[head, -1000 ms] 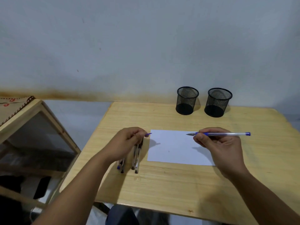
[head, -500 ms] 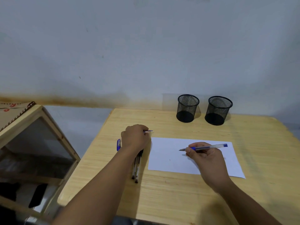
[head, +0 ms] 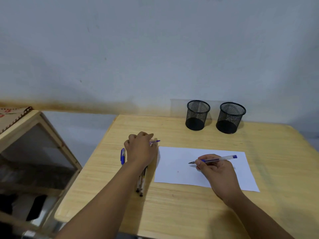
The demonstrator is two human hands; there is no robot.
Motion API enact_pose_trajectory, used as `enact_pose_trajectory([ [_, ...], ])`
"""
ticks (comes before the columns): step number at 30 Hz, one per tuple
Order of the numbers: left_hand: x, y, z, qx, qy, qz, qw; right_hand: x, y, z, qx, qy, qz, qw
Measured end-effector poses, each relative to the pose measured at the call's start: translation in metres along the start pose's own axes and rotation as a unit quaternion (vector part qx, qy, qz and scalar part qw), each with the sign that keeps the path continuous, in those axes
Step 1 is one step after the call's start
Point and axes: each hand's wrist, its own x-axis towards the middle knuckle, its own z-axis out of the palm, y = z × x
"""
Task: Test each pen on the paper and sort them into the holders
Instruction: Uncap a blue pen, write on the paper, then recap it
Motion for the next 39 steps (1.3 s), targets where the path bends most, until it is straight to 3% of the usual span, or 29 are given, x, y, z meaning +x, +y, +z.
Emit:
enact_pose_trajectory([
  [2,-0.019,0.003,-0.003,0.009,0.011,0.046,0.999,0.0,0.001,-0.003,0.005,0.002,0.001,1.0],
  [7,-0.071,0.008,0.006,0.026,-0.049,0.142,0.988,0.001,0.003,-0.013,-0.005,0.016,0.007,1.0],
  [11,-0.092,0.015,0.016,0.026,-0.039,0.168,0.985,0.001,0.004,-0.022,-0.005,0.025,0.01,1.0],
  [22,-0.107,0.016,0.036,-0.007,-0.016,0.153,0.988,0.011,0.006,-0.021,0.028,0.057,0.011,0.998],
  [32,-0.108,0.017,0.033,-0.022,-0.011,0.137,0.99,0.041,-0.012,0.05,0.018,-0.001,-0.029,0.999],
  [39,-0.106,0.016,0.035,-0.02,0.0,0.141,0.99,0.059,-0.001,0.068,-0.04,0.001,-0.042,0.998],
])
